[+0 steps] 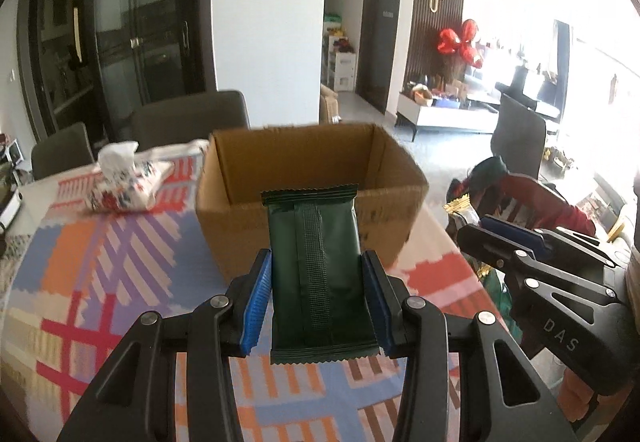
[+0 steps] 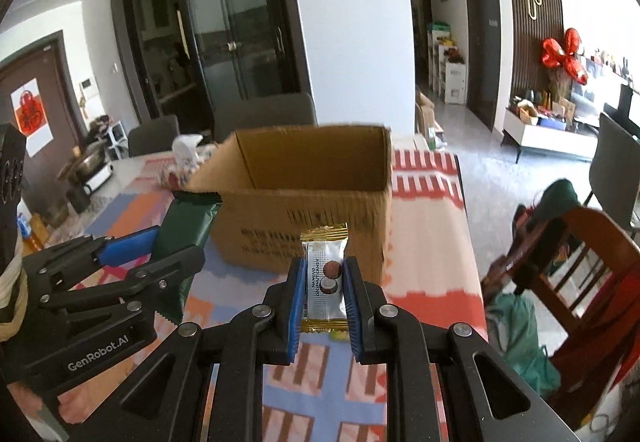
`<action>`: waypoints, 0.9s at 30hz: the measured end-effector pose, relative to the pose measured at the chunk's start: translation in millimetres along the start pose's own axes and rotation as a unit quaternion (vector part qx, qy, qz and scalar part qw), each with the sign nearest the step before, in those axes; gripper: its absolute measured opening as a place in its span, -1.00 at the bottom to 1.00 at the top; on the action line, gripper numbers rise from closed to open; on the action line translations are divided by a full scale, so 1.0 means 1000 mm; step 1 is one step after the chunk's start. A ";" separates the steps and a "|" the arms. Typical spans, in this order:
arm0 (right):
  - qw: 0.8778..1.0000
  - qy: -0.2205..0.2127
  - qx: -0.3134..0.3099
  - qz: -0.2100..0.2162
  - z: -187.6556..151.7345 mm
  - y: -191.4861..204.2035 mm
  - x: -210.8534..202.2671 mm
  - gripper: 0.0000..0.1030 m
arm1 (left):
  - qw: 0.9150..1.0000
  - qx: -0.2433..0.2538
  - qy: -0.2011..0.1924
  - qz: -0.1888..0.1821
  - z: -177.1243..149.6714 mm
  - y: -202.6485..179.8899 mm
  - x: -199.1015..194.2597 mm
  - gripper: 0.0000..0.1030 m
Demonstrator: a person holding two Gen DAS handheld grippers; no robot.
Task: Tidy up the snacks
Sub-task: 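Carry both held snacks up and over the cardboard box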
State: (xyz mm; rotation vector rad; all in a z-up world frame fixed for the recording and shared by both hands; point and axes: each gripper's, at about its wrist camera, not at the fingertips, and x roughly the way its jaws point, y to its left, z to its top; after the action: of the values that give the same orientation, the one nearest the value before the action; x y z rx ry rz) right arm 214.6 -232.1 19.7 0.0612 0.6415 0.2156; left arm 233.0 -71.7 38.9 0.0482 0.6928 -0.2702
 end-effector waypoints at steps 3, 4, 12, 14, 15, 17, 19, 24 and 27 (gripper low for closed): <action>1.000 -0.010 -0.005 0.002 0.012 0.003 -0.002 -0.61 | 1.000 0.005 -0.007 0.005 0.013 0.003 -0.002 -0.15; 1.000 -0.013 -0.009 0.005 0.017 0.005 -0.002 -0.61 | 1.000 0.007 -0.010 0.006 0.018 0.004 -0.003 -0.15; 0.999 -0.022 -0.025 0.015 0.049 0.005 0.010 -0.61 | 0.999 0.019 -0.027 0.019 0.051 0.012 0.002 -0.15; 0.999 -0.026 -0.036 0.016 0.057 0.006 0.015 -0.61 | 0.999 0.022 -0.032 0.022 0.060 0.014 0.006 -0.15; 0.999 -0.027 -0.039 0.014 0.060 0.007 0.016 -0.61 | 0.999 0.024 -0.033 0.026 0.064 0.015 0.010 -0.15; 0.999 -0.024 -0.044 0.014 0.068 0.007 0.022 -0.61 | 0.999 0.025 -0.033 0.027 0.071 0.018 0.014 -0.15; 0.999 -0.020 -0.044 0.016 0.076 0.006 0.029 -0.61 | 0.999 0.024 -0.027 0.028 0.079 0.021 0.024 -0.15; 0.999 -0.009 -0.049 0.014 0.093 0.003 0.049 -0.61 | 0.999 0.023 -0.009 0.033 0.093 0.027 0.048 -0.15; 0.999 0.002 -0.048 0.011 0.101 0.001 0.063 -0.61 | 0.999 0.022 0.006 0.034 0.100 0.031 0.063 -0.15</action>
State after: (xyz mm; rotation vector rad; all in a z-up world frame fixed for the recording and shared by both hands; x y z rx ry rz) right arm 324.1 -216.6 63.8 -0.0239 0.6338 0.2672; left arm 349.4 -69.6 74.4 0.1142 0.6957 -0.2207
